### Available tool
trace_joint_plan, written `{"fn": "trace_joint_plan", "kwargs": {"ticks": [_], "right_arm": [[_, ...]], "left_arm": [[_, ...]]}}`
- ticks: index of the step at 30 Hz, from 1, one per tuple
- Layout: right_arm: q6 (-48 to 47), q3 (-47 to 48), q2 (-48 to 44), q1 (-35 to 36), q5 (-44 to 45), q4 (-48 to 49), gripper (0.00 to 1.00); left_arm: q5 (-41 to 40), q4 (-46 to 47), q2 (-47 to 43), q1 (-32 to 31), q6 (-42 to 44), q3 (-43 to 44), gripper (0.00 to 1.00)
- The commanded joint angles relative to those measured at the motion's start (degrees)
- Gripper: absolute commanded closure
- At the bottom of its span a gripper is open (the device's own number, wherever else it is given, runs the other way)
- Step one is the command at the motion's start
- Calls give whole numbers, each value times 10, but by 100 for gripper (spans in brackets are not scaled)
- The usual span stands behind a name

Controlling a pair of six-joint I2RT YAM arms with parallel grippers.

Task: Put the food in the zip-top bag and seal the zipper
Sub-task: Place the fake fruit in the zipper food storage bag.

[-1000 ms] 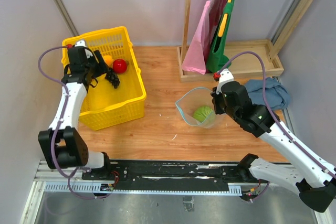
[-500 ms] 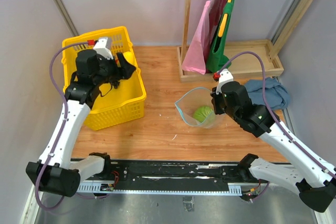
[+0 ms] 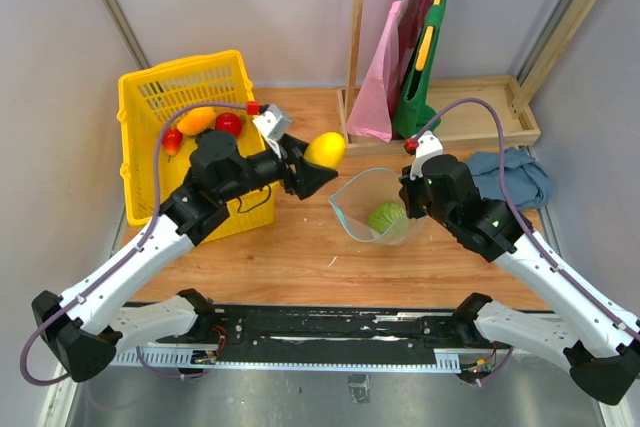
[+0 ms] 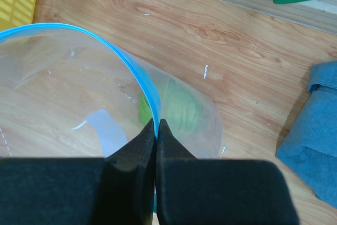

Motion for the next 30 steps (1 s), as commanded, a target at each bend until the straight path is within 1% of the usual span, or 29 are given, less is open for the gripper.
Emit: {"fn": "trace_joint_plan", "kwargs": {"ticks": [1,4,8,11,13,19,25,28,30], "right_arm": [[18,0,-13,-2,-16,12,100],[24,0,-13,-2,-28,15,99],[30,-1,-13,-2,-36,19,99],[32,-1,-16,-2,-35,20,99],[32,-2,-19,-2,-32,20,100],[36,-2,-24,-3,-27,22,99],[38,-2,-26,-3,-23,23,99],[38,-2,-27,-3,-23,23,99],[39,-2,-26,-3,-23,23,99]], "left_arm": [[8,148,14,-52,3,-34,100],[-3,205,30,-91,-10,-47,100],[-10,276,59,-118,-38,-61,99],[-16,305,76,-134,-55,-73,99],[-24,317,81,-142,-62,-84,97],[-50,392,87,-152,-98,-159,91],[-56,398,98,-160,-100,-190,80],[-60,387,98,-164,-95,-197,67],[-67,373,95,-166,-86,-198,61]]}}
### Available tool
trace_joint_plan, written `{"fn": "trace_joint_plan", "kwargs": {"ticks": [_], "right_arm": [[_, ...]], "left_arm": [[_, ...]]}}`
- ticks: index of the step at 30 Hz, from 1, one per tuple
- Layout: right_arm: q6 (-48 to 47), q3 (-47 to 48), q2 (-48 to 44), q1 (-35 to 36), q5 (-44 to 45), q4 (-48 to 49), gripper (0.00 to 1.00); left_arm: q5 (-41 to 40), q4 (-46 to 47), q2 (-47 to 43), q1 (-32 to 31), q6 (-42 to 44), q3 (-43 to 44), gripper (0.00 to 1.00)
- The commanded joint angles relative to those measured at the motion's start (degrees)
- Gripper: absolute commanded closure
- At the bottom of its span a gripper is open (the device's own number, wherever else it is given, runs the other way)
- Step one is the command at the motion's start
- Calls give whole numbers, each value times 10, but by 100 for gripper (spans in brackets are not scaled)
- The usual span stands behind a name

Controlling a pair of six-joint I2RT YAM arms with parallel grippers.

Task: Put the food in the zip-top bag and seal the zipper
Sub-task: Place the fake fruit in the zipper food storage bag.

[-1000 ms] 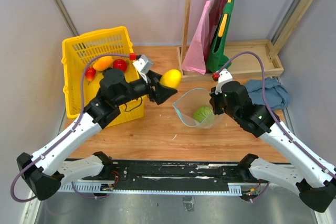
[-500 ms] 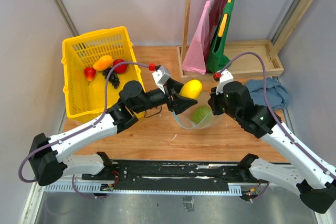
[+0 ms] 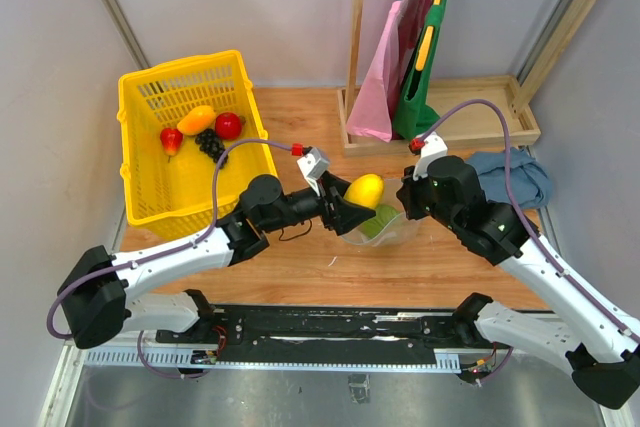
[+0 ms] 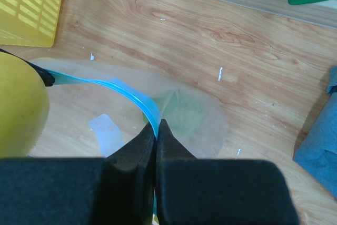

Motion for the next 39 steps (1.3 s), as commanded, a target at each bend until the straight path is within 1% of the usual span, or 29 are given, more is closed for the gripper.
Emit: {"fn": "trace_joint_plan", "kwargs": {"ticks": [1,3,7,11,16,20,27,30,34,39], "right_arm": [[10,-1,-8,-3,4,18,100],[11,-2,-9,-3,4,19,99],[10,-1,-10,-3,8,19,99],[10,0,-11,-3,8,19,100],[9,1,-10,-3,7,19,100],[9,2,-10,-3,6,19,100],[8,3,-7,-3,3,19,99],[7,4,-5,-3,2,19,99],[7,5,-4,-3,1,19,100],[6,7,-7,-3,7,19,99]], "left_arm": [[-22,12,-5,-9,14,-5,57],[-23,4,-7,-9,19,-4,50],[-2,3,-7,-9,25,-1,47],[14,-2,-9,-12,44,0,40],[14,-35,-6,-13,68,11,30],[3,-61,-7,-13,76,19,27],[-5,-75,-15,-13,87,22,16],[-10,-87,-17,-13,93,28,13],[-25,-98,-25,-13,95,33,12],[-48,-149,-43,-13,96,60,12]]}}
